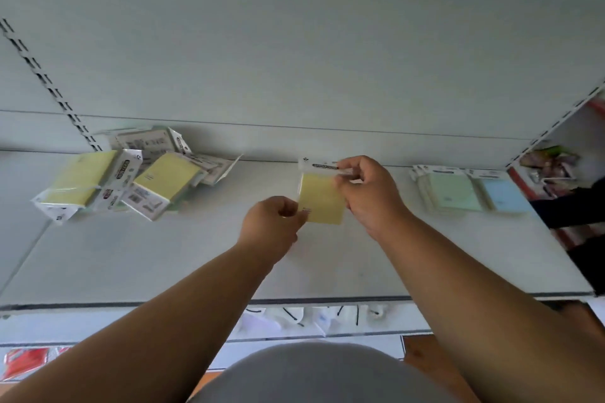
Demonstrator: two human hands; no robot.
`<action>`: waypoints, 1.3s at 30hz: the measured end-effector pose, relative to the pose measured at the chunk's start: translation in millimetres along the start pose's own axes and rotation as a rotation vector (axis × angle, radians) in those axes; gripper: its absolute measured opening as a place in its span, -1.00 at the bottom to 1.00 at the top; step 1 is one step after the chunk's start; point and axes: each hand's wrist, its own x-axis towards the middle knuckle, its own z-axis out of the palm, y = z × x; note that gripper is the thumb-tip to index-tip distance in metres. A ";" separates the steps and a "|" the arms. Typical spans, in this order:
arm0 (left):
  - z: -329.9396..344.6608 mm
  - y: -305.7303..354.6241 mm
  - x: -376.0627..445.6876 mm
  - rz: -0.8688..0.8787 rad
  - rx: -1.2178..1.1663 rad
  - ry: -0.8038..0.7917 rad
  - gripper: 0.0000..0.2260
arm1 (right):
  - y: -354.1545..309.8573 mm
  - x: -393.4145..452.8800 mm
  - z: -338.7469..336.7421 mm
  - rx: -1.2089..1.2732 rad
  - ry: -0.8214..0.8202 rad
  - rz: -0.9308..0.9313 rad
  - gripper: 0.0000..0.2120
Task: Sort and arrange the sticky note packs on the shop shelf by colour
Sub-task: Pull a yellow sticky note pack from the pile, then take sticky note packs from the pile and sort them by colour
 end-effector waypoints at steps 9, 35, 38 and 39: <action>114.2 53.5 15.5 0.040 0.359 0.066 -0.76 | 39.9 57.4 -94.9 -0.466 0.005 -0.071 -0.80; -53.6 -7.9 -11.3 0.028 0.436 0.355 -0.88 | -33.8 -4.6 85.3 -0.447 -0.293 -0.350 -0.90; -98.3 -20.7 -10.2 0.034 0.430 0.398 -0.87 | -56.2 -17.4 130.9 -0.400 -0.326 -0.362 -0.91; -112.3 -24.8 -9.4 0.043 0.422 0.420 -0.87 | -62.5 -21.0 145.1 -0.391 -0.339 -0.358 -0.91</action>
